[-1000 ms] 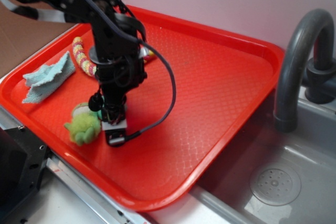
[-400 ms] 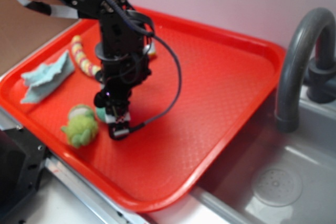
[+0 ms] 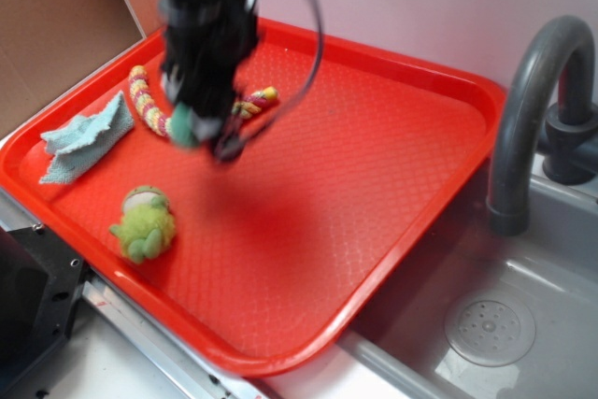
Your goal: Grab the green ball.
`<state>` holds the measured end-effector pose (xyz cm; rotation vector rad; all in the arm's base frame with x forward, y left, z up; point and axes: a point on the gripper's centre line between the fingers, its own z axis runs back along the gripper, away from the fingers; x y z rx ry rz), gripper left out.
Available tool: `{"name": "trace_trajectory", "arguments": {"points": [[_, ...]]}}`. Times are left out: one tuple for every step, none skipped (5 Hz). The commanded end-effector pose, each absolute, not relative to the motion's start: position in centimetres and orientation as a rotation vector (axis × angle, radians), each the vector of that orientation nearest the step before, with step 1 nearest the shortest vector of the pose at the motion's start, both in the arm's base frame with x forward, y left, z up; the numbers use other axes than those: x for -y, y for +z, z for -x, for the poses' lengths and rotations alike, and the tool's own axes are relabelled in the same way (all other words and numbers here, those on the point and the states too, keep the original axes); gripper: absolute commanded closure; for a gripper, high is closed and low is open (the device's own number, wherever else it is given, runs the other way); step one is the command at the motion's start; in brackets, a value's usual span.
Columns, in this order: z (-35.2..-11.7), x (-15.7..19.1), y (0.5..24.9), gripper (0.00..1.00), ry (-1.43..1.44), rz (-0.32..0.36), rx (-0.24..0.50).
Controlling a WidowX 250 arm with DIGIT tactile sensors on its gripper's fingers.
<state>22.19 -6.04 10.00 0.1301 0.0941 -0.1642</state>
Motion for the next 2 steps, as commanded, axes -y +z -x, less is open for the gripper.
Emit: {"name": "trace_trajectory", "arguments": {"points": [[-24.3,5.5,18.5,1.0,0.141,-0.023,0.089],[-24.5,5.1,19.8,1.0,0.164,0.038,0.142]]}}
